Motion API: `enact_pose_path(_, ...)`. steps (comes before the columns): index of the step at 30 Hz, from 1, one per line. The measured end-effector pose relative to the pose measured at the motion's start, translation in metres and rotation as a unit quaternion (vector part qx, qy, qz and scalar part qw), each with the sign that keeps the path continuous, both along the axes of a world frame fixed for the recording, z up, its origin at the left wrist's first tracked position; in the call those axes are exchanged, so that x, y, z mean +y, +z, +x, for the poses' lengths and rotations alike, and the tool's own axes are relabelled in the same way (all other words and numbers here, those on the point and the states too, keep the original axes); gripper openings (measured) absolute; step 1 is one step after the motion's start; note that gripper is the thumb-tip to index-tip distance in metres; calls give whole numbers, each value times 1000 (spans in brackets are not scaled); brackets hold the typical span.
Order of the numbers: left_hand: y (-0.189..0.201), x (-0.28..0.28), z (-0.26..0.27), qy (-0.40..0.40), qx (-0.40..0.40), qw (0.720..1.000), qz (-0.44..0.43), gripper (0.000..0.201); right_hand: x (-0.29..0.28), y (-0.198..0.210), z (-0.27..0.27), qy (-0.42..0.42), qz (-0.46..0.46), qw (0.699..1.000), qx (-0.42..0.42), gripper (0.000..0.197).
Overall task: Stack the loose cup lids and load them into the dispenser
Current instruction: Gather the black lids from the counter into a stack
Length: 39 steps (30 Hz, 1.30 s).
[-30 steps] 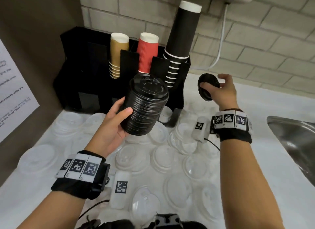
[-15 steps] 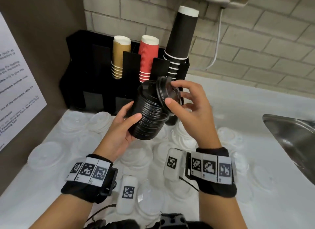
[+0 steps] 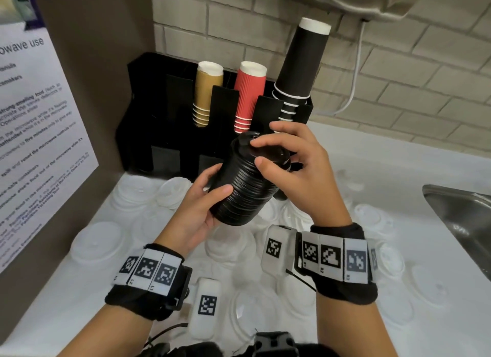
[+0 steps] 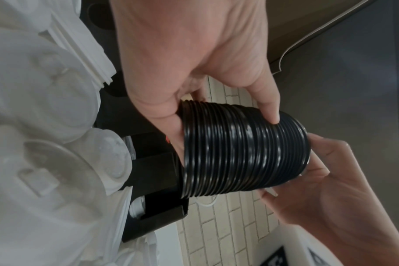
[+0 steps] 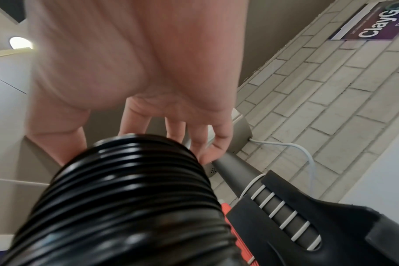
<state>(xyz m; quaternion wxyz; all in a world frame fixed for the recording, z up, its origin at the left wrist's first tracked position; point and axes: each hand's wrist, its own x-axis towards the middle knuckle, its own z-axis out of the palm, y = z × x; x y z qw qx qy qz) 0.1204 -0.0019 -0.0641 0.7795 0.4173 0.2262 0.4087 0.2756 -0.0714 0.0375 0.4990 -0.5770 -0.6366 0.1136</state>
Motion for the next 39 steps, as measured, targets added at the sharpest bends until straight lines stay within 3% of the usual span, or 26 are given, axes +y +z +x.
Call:
enact_pose_path(6,4,8,-7,0,-20,999,-29,68,9,-2,-13,3,36,999,22,16)
enact_pose_path(10,5,14,-17,3,-13,999,-32,64,16,0,-19,13,48,999,7,22)
enact_pose_path(14,18,26,-38,28,-37,998,-40,68,27,-2,-13,-61,55,987,140,3)
enact_pose_path(16,29,34,-55,40,-53,997,-36,69,34,-12,-8,-107,-42,992,45,14)
enact_pose_path(18,41,42,-72,54,-55,997,-19,69,40,-26,-14,-34,-180,974,-134,10)
enact_pose_path(19,46,45,-80,62,-55,997,-8,68,43,-33,-23,29,-229,950,-213,4)
enact_pose_path(22,59,51,-99,80,-63,995,6,54,51,-55,-61,170,-293,865,-370,37)
enact_pose_path(25,68,53,-112,95,-69,993,7,55,61,-70,-105,265,-276,824,-417,64)
enact_pose_path(29,77,49,-120,94,-89,991,16,85,75,-81,-153,335,-257,768,-482,85)
enact_pose_path(33,82,44,-125,80,-92,992,29,93,89,-88,-195,294,-277,733,-548,67)
enact_pose_path(36,83,40,-126,81,-87,992,38,93,93,-97,-214,247,-302,738,-551,48)
enact_pose_path(39,83,37,-126,88,-83,992,46,100,95,-97,-218,269,-309,730,-547,47)
